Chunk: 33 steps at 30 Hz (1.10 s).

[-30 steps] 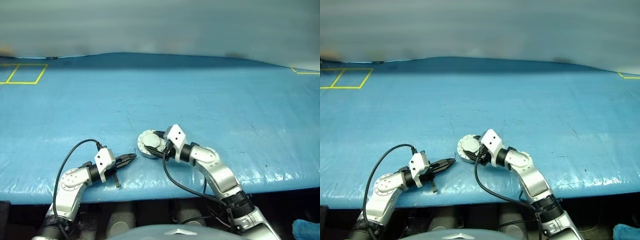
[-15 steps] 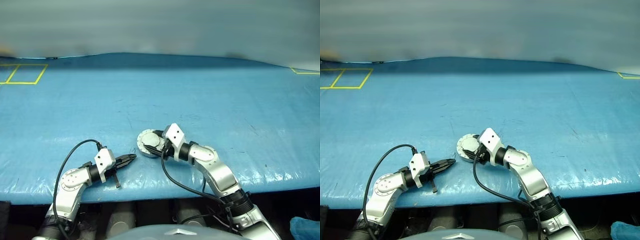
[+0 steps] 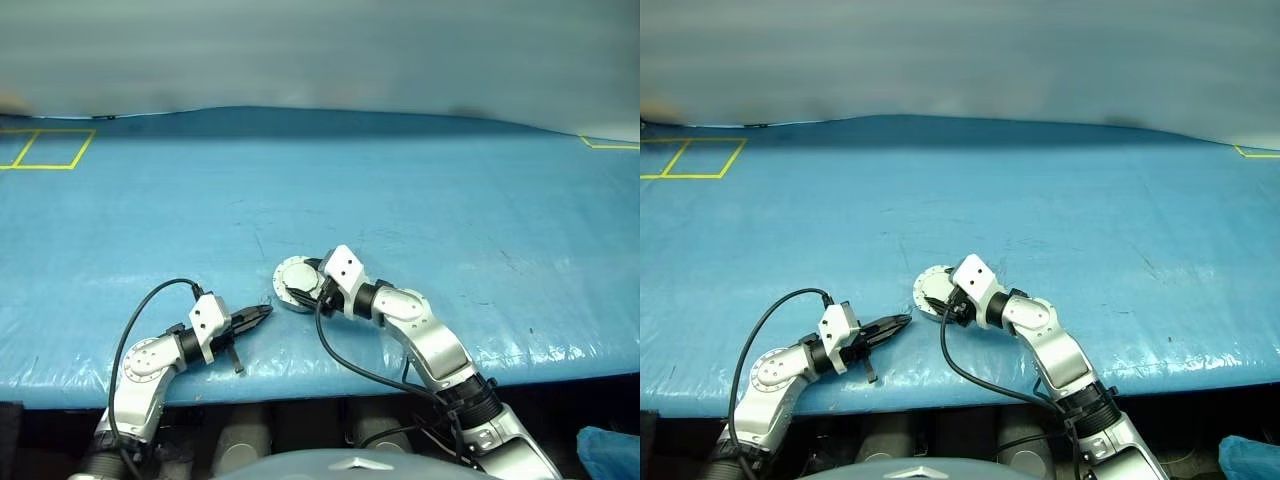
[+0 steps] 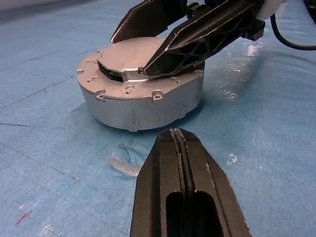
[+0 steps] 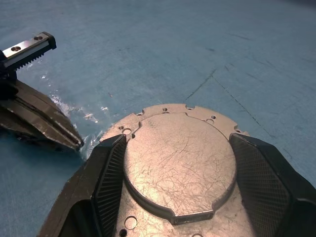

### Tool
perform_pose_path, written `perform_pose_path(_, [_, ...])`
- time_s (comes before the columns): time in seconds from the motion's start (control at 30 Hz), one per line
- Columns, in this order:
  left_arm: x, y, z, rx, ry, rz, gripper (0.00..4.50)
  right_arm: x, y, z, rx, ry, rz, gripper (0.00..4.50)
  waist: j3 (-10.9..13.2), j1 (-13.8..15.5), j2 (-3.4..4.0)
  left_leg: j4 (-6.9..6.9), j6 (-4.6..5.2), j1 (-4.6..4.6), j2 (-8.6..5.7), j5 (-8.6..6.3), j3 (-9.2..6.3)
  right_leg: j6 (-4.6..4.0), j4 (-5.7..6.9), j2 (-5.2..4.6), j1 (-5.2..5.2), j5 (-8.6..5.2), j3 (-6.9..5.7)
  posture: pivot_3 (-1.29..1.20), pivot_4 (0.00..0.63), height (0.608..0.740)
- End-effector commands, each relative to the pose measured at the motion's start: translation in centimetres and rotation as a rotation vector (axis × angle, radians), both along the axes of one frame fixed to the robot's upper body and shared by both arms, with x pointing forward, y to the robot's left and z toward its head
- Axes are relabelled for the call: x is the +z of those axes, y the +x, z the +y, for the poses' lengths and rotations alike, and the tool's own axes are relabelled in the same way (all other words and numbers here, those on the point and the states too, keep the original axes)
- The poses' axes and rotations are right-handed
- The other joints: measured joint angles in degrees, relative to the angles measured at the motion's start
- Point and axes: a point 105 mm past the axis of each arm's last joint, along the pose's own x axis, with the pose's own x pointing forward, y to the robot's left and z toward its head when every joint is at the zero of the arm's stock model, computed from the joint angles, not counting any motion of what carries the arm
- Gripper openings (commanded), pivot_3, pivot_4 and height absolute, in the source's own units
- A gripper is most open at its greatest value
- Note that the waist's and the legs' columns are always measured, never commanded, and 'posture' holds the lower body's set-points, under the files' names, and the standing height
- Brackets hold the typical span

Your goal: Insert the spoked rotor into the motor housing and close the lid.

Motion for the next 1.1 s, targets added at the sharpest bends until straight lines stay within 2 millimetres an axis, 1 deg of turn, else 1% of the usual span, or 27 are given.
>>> perform_pose_path(0.03, [2.0,1.9,0.7,0.076,-0.090,0.020,0.00,-2.0,0.2,-1.5,-0.055,-0.076,0.059,2.99,-0.01,0.01,-0.01,0.00,0.00,0.00,0.00,0.00,-0.02,0.00,0.01,0.01,0.01,0.00,-0.03,0.00,0.150,0.740])
perform_pose_path(0.13, [2.6,2.7,0.7,0.095,-0.106,0.043,0.00,-2.0,0.3,-1.6,-0.057,-0.078,0.057,2.99,-0.01,0.00,0.00,0.00,0.01,0.01,0.00,0.01,-0.04,0.00,0.01,0.04,0.04,0.00,-0.06,0.00,0.150,0.740])
perform_pose_path(0.2, [3.0,2.9,0.3,0.068,-0.111,0.054,0.00,-2.0,0.3,-1.6,-0.058,-0.078,0.055,2.99,-0.01,-0.03,-0.01,0.00,0.01,0.04,-0.01,0.01,-0.03,0.00,-0.01,0.05,0.07,0.00,-0.05,0.00,0.150,0.740])
perform_pose_path(0.4, [3.5,3.2,-1.8,-0.030,-0.097,0.055,0.00,-1.9,0.3,-1.6,-0.065,-0.075,0.051,2.99,-0.01,0.06,-0.01,0.00,0.01,0.04,-0.03,0.01,-0.03,0.00,-0.05,0.07,0.10,0.00,-0.06,0.00,0.150,0.740])
perform_pose_path(0.5, [3.0,3.1,-2.3,-0.048,-0.070,0.073,0.00,-2.0,0.2,-1.6,-0.075,-0.070,0.052,2.99,-0.01,0.03,-0.01,0.00,0.01,0.05,-0.02,0.01,-0.02,0.00,-0.05,0.06,0.10,0.00,-0.05,0.00,0.150,0.740])
perform_pose_path(0.6, [1.2,2.8,-2.4,-0.066,0.042,0.120,0.00,-2.0,0.1,-1.7,-0.077,-0.069,0.053,2.99,-0.03,0.24,-0.01,-0.04,0.01,0.04,-0.02,0.01,-0.04,0.00,-0.08,0.06,0.10,0.00,-0.06,0.00,0.150,0.740])
perform_pose_path(0.67, [0.4,2.4,-2.4,-0.087,0.110,0.125,0.00,-2.0,0.0,-1.8,-0.080,-0.069,0.053,2.99,-0.17,0.38,0.04,-0.04,0.01,0.06,-0.04,0.01,-0.06,-0.01,-0.09,0.07,0.12,0.00,-0.07,0.00,0.150,0.740])
perform_pose_path(0.77, [0.0,2.2,-2.3,-0.079,0.135,0.123,0.00,-2.0,0.1,-1.9,-0.084,-0.066,0.052,2.99,-0.37,0.39,0.27,-0.06,0.00,0.11,-0.04,0.00,-0.04,0.00,-0.22,0.01,0.19,0.00,-0.06,0.00,0.150,0.740])
perform_pose_path(1.0, [-0.6,1.4,-2.2,-0.085,0.129,0.140,0.00,-1.9,0.1,-2.0,-0.084,-0.066,0.051,2.99,-0.48,0.54,0.29,-0.16,-0.04,0.11,-0.03,-0.03,-0.06,0.00,-0.36,-0.03,0.21,0.00,-0.08,0.00,0.150,0.740])
perform_pose_path(1.1, [-0.7,1.3,-2.3,-0.079,0.119,0.147,0.00,-1.8,0.1,-1.9,-0.078,-0.067,0.049,2.99,-0.49,0.52,0.32,-0.16,-0.08,0.11,-0.03,-0.05,-0.05,0.00,-0.38,-0.05,0.22,0.00,-0.09,0.00,0.150,0.740])
